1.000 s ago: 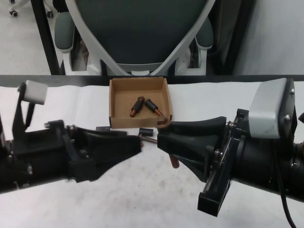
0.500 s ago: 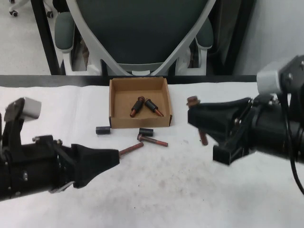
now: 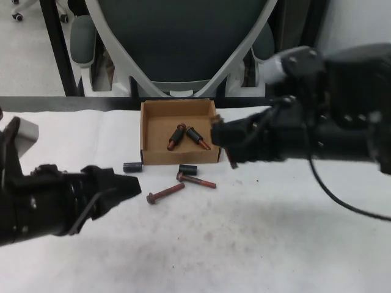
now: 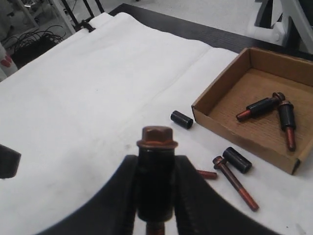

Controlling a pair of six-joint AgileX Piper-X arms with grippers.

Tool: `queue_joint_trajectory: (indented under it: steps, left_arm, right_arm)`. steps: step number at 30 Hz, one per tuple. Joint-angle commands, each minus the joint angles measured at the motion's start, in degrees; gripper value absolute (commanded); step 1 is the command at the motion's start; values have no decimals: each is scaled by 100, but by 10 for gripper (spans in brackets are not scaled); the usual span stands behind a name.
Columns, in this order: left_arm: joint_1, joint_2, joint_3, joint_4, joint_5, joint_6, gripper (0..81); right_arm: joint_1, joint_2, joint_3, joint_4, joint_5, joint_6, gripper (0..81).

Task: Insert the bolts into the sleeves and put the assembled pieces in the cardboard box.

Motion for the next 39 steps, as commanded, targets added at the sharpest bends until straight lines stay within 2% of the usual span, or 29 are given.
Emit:
queue_joint_trajectory:
  steps: [1,17,22,28,33,39]
  left_arm:
    - [19,22,-223,259,-290,217,443]
    - [32,1933,-1848,2090,-425,3132,443]
    - [32,2549,-2501,2647,-898,4466,444]
    - [32,3017,-3130,3065,-1748,5630,444]
    - [32,3417,-3368,3026,-1987,6372,444]
    - [32,3665,-3344,2704,-2644,8044,444]
  right_arm:
    - [-34,70,-174,58,-119,-72,3]
    - [-450,1911,-2502,1369,-317,-406,3]
    - [-553,2502,-3191,1777,-401,-459,3]
    - [-626,3098,-3842,1947,-401,-457,3]
    - [-692,3596,-4273,1984,-401,-457,3]
    - [-711,4097,-4661,2317,-374,-777,3]
